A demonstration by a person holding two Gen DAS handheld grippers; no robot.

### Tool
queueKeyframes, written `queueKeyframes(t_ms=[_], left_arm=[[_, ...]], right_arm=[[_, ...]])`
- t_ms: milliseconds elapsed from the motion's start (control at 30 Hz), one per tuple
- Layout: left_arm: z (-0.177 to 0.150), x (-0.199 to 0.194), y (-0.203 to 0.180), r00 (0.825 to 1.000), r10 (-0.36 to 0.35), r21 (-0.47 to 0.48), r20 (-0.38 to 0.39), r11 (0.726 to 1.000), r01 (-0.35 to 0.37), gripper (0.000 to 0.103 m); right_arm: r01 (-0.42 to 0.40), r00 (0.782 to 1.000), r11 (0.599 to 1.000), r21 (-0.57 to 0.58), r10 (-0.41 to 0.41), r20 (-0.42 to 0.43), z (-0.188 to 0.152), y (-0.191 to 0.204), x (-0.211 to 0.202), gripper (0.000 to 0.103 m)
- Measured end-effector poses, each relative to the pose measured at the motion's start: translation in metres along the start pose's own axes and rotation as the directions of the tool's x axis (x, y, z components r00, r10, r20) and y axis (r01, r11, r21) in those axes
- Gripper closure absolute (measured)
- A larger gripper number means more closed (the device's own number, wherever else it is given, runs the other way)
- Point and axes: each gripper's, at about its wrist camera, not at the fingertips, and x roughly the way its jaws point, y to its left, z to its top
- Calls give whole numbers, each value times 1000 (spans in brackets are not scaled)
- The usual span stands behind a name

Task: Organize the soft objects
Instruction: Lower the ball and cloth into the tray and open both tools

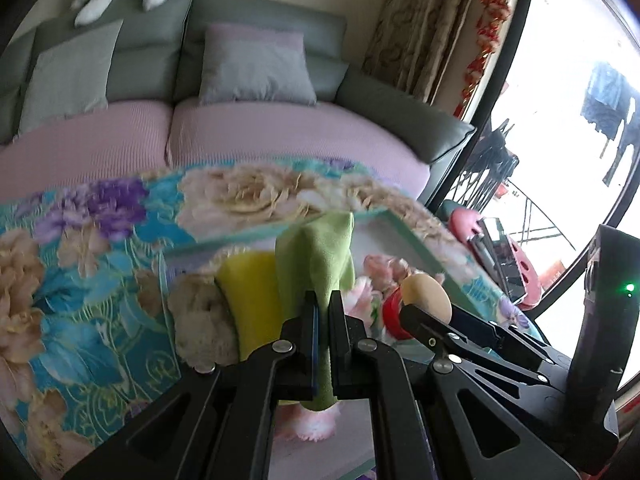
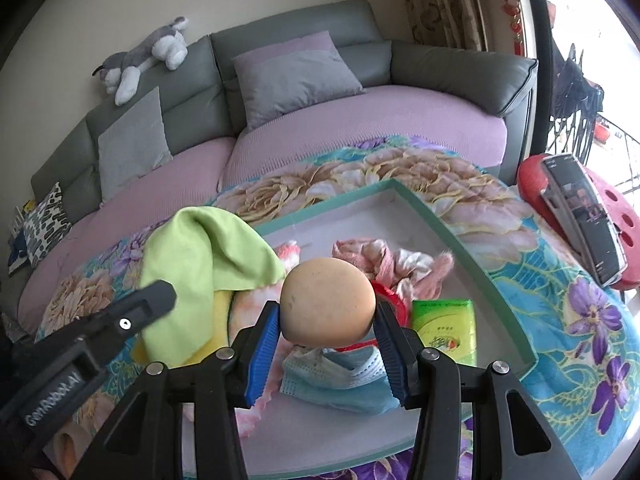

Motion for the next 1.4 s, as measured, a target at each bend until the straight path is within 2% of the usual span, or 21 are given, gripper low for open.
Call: queueKeyframes(t_ms=[200, 433, 500, 567, 600, 733, 833, 933, 1067, 1167, 1233, 1267, 1400], left_arm=[[-4, 9, 4, 999, 6, -19, -42, 1000, -7, 99], [-2, 4, 9, 998, -14, -40, -56, 999, 12, 97], [0, 1, 10, 998, -17, -45, -55, 999, 15, 89], [1, -7, 10, 999, -21, -46, -42, 999, 19, 67], [2, -10, 9, 999, -20, -42, -33, 999, 19, 63], [5, -23, 11, 1000, -8, -37, -12, 999, 8, 60], [6, -36, 15, 1000, 5, -45, 14, 999, -5, 57], [5, -46, 22, 998, 45, -60, 39, 997, -43, 45], [0, -51, 38, 989, 141, -83, 39, 987, -137, 37], [-5, -49, 58, 972, 235, -121, 14, 965, -232, 31], [-7, -49, 70, 959, 282, -155, 4, 948, -278, 23], [-9, -49, 77, 954, 300, -173, -1, 939, -296, 18], [-19, -46, 102, 924, 379, -240, -43, 894, -378, 13]], right_arm=[[7, 999, 1000, -14, -7, -33, -4, 3, 10, 50], [29, 998, 999, -18, -30, -49, -5, 3, 12, 50], [32, 998, 999, -19, -33, -55, -5, 4, 12, 48], [39, 997, 999, -22, -40, -62, -5, 5, 13, 47], [39, 997, 999, -23, -41, -64, -5, 5, 13, 47], [42, 997, 999, -25, -43, -63, -5, 6, 12, 46], [51, 996, 998, -30, -53, -66, -4, 7, 11, 39], [59, 996, 998, -32, -61, -65, -3, 10, 10, 38], [75, 995, 996, -37, -78, -62, -3, 13, 9, 35], [96, 992, 995, -41, -99, -76, -4, 15, 11, 35], [101, 991, 994, -49, -105, -84, -5, 17, 13, 29], [105, 990, 993, -51, -109, -86, -5, 17, 14, 22], [124, 988, 991, -40, -127, -87, -5, 16, 14, 21]])
